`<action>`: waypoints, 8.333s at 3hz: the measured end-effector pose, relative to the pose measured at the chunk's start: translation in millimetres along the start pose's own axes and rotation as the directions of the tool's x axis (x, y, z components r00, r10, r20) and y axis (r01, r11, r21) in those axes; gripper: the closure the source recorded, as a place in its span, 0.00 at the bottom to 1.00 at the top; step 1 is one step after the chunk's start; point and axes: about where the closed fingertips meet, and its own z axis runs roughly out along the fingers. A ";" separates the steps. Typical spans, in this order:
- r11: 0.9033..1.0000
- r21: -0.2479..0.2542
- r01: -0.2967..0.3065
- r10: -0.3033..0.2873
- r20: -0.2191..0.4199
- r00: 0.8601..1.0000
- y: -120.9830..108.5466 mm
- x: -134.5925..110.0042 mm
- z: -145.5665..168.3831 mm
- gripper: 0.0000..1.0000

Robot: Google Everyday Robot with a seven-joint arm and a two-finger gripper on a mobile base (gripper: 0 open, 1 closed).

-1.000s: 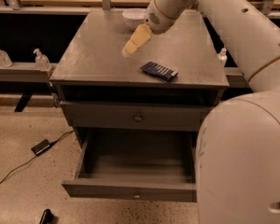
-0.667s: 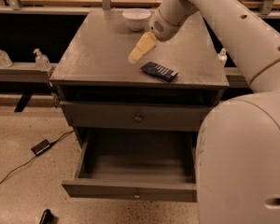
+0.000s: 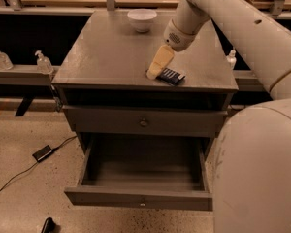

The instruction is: Place rxbar blueberry into middle drawer

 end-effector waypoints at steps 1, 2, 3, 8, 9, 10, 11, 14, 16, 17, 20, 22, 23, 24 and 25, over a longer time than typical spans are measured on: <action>1.000 -0.018 0.021 -0.022 -0.030 0.999 5.5 18.5 11.3 0.00; 0.999 -0.032 0.002 -0.003 -0.035 0.999 5.3 37.0 24.1 0.13; 0.999 -0.039 -0.007 0.007 -0.015 1.000 4.0 44.3 29.7 0.37; 0.956 0.013 0.294 -0.273 0.414 0.868 83.7 -15.9 -100.5 1.00; 0.949 0.017 0.316 -0.292 0.430 0.854 88.3 -17.2 -103.2 1.00; 0.926 -0.035 0.377 -0.328 0.420 0.846 91.6 -22.5 -85.6 1.00; 0.896 -0.098 0.433 -0.355 0.429 0.831 102.1 -2.2 -42.3 1.00; 0.863 -0.248 0.441 -0.276 0.500 0.821 154.5 111.6 66.5 1.00; 0.876 -0.253 0.411 -0.272 0.446 0.853 150.8 156.8 130.8 1.00; 0.922 -0.166 0.350 -0.249 0.438 0.864 138.4 217.4 214.6 1.00; 0.942 -0.101 0.321 -0.244 0.453 0.858 123.8 228.7 274.8 1.00; 0.946 -0.084 0.312 -0.249 0.425 0.870 102.3 206.9 344.1 0.78; 0.945 -0.090 0.316 -0.249 0.430 0.868 105.0 208.0 343.2 0.56; 0.944 -0.094 0.317 -0.249 0.430 0.868 106.9 207.4 344.9 0.31; 0.943 -0.097 0.319 -0.249 0.431 0.867 108.6 206.7 346.2 0.10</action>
Offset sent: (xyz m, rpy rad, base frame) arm -0.0234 -0.0392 -0.0570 0.0048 0.0575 -0.0220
